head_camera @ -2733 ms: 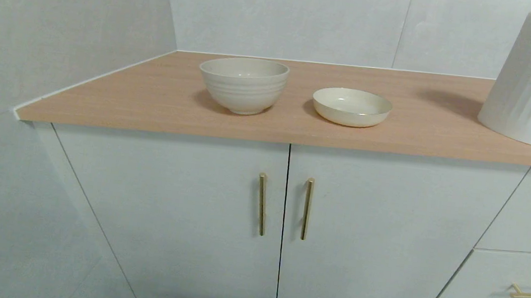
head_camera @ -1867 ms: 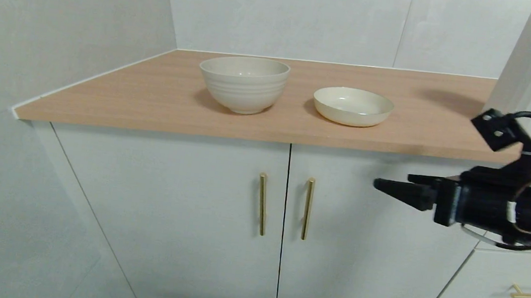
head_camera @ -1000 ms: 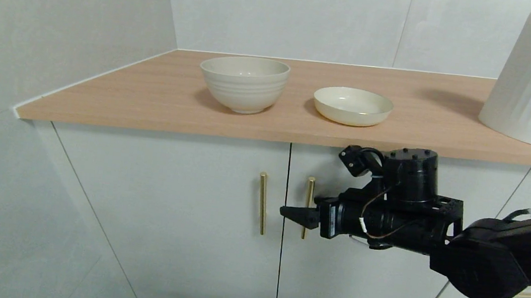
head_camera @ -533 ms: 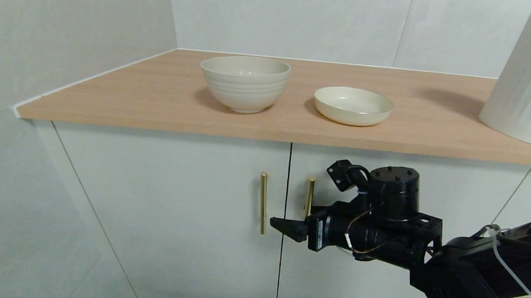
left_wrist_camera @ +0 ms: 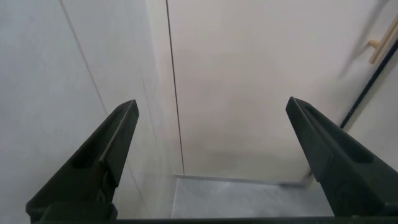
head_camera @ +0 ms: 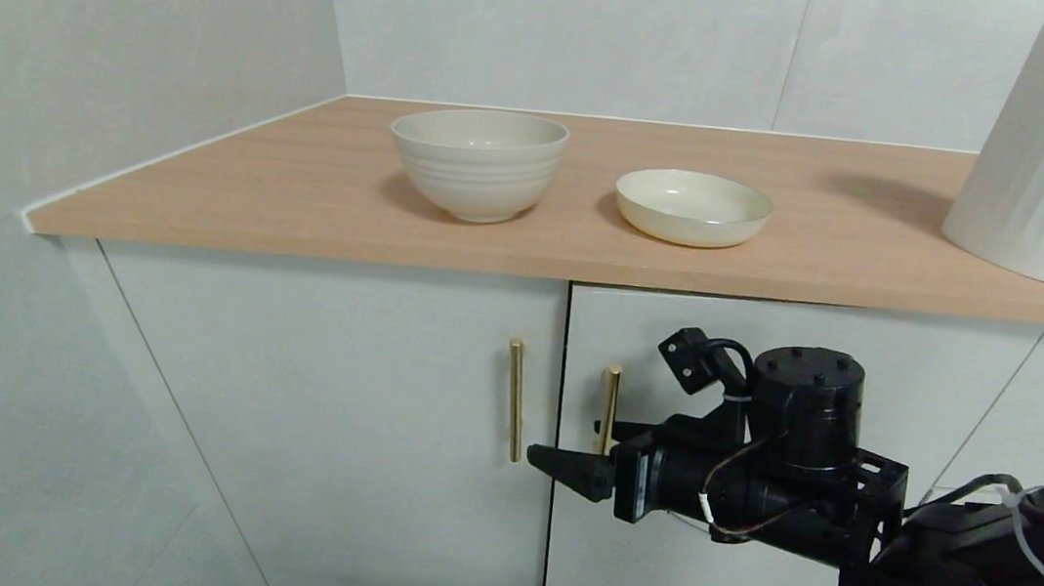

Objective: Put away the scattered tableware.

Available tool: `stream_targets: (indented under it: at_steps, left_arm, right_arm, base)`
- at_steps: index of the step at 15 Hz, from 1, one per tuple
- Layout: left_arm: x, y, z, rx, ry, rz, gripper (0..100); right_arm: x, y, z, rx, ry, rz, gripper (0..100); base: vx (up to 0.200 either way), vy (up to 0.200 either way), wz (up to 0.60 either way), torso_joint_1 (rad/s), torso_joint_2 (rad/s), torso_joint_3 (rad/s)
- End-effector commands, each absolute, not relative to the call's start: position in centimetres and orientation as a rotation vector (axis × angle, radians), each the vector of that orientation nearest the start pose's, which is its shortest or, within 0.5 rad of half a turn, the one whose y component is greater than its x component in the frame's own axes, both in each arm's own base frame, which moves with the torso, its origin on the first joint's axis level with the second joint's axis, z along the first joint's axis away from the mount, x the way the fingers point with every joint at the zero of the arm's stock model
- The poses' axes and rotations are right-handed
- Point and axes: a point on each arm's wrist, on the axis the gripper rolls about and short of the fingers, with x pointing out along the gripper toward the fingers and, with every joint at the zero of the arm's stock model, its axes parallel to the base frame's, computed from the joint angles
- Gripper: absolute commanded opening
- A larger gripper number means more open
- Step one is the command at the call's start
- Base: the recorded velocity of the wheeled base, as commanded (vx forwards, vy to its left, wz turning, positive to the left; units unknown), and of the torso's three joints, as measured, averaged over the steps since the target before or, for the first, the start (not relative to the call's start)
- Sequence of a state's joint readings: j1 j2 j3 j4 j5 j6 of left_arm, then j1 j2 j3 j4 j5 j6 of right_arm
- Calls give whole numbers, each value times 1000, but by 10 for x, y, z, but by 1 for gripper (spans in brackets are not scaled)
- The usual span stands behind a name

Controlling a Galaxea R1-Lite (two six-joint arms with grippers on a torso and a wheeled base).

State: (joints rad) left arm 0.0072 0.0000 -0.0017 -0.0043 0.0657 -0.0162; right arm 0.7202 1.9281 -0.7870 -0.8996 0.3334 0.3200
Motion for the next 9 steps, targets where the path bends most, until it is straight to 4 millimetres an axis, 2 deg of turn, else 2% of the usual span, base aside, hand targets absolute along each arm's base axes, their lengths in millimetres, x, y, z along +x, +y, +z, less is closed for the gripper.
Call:
stream_targets:
  at_steps: [1,5,7,9]
  left_arm:
    - [-23,1,76,-17,-7,74,100]
    - [-23,1,76,-5,-5,74,100]
    - [-23,1,76,11,-4,69,100]
    - [-26,0,88,43,-58,26,100]
  right_arm:
    - [247,234,136,251,408,1038,100]
    - [226,221,136,247,442,1074,100]
    - [208,206,138,247,468,1126,100]
    - [196,196,141,247,465,1135,100]
  base:
    - [0,0,0,0,0,0]
    - [0,0,0,0,0,0]
    - [0,0,0,0,0,0]
    - [0,0,0,0,0,0]
